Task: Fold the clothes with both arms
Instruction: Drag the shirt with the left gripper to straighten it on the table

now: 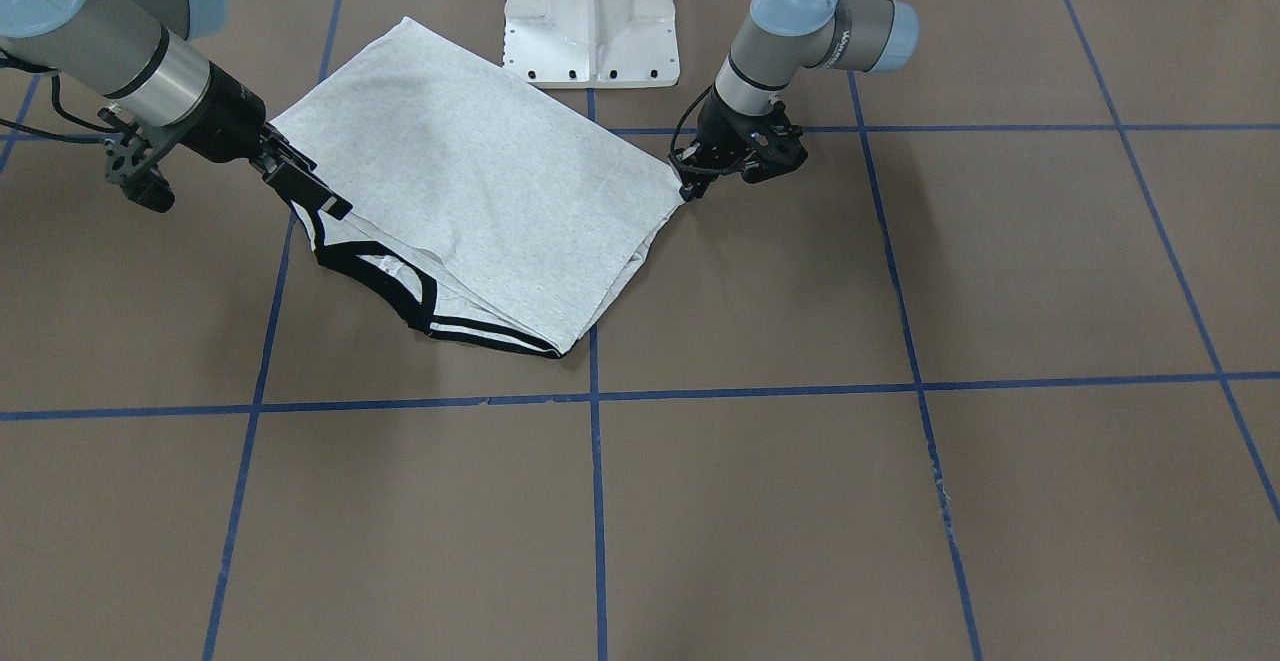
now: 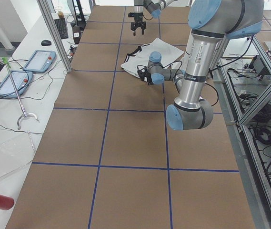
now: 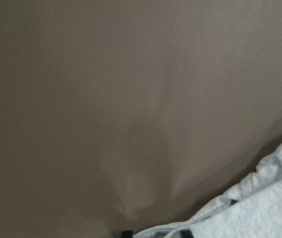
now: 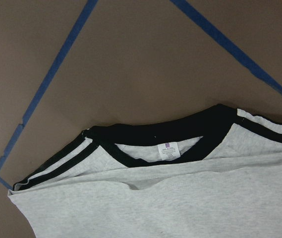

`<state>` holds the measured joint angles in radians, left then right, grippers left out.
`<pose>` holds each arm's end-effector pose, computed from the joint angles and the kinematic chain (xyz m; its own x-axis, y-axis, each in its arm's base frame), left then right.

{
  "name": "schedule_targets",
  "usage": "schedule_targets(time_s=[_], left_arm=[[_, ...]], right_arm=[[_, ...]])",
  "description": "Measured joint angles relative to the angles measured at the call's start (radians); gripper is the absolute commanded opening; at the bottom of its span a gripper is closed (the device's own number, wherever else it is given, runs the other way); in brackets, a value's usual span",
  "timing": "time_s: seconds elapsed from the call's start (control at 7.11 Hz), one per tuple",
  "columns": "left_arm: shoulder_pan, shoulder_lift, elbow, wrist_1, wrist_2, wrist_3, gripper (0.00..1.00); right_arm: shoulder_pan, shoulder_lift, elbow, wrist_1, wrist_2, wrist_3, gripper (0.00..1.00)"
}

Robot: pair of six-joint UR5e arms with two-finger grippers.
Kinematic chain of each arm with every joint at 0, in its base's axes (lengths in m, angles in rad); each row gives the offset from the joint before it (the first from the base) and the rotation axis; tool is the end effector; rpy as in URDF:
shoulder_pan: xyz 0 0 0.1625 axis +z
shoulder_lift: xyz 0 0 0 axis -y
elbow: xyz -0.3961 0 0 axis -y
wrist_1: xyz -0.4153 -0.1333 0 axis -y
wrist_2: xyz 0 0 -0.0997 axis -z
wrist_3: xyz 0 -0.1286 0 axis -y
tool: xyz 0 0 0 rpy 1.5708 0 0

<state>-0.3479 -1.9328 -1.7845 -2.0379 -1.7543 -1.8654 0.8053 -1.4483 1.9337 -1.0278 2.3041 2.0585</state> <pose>0.5718 -0.3242 0.2844 0.3989 -0.4483 -0.7999 0.3165 0.8860 -0.3388 -0.3464 -0.4286 0.3258 0.2511 0.7637 0.5947 -0.2900 0.6455 -0.7066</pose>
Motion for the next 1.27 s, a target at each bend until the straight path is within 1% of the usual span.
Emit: schedule_targets(time_s=[0.28,0.42,0.56,0.7,0.84,0.98,1.12,1.27], left_arm=[[-0.021,0.002,-0.011,0.06,0.005,0.024,0.0],[-0.054,0.0,-0.007,0.074,0.007,0.066,0.0],[-0.107,-0.012,0.017,0.073,0.018,0.133,0.0],[-0.184,-0.055,0.078,0.064,0.036,0.201,0.0],[-0.278,-0.138,0.193,0.035,0.046,0.243,0.0],[-0.357,-0.228,0.348,-0.044,0.05,0.259,0.0],[-0.417,-0.316,0.514,-0.146,0.052,0.262,0.12],[-0.457,-0.404,0.661,-0.227,0.055,0.261,0.51]], right_arm=[[0.0,0.001,-0.002,0.0,0.001,0.0,1.0],[0.0,0.001,-0.002,0.0,0.0,0.0,1.0],[-0.001,0.001,-0.002,0.0,0.0,0.0,1.0],[-0.001,0.005,-0.002,0.0,-0.001,0.0,1.0],[0.001,0.015,-0.001,0.0,-0.014,0.0,1.0],[0.003,0.025,0.0,0.001,-0.049,-0.001,1.0],[0.003,0.04,0.001,0.002,-0.091,-0.002,1.0],[0.0,0.061,-0.001,0.002,-0.133,-0.003,1.0]])
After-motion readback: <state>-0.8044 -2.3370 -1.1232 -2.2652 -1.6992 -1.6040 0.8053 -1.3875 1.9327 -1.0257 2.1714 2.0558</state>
